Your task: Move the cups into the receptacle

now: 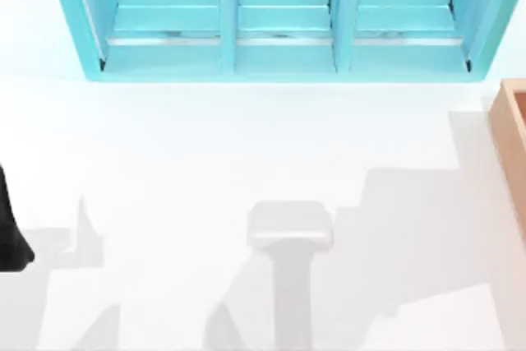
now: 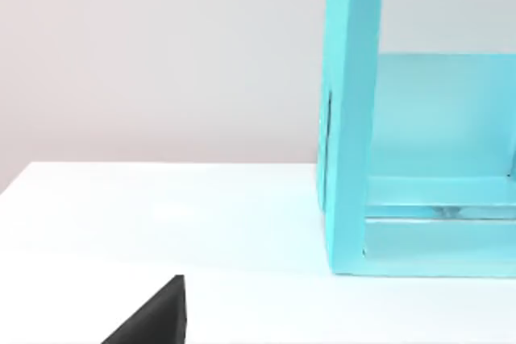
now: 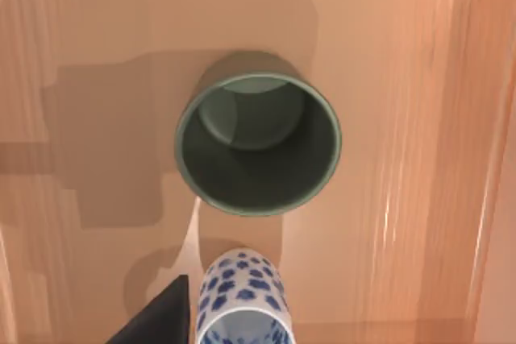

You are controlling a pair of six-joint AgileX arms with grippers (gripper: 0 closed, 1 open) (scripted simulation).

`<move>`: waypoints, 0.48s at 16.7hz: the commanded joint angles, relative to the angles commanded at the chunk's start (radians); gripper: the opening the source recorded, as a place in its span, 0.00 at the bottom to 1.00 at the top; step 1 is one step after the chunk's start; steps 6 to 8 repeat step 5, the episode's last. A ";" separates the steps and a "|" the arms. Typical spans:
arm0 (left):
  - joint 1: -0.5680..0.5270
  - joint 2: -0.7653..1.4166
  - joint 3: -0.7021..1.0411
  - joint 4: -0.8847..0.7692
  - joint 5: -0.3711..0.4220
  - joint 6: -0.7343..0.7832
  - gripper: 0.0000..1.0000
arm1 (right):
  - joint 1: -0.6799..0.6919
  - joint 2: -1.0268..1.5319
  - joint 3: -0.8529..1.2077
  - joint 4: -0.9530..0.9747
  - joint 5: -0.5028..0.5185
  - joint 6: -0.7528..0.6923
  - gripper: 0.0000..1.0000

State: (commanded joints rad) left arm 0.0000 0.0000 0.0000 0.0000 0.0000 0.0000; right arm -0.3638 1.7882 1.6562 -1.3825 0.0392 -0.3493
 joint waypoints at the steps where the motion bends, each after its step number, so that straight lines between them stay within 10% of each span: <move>1: 0.000 0.000 0.000 0.000 0.000 0.000 1.00 | 0.000 0.000 0.046 -0.047 -0.001 0.000 1.00; 8: 0.000 0.000 0.000 0.000 0.000 0.000 1.00 | -0.001 0.001 0.127 -0.129 0.000 0.000 1.00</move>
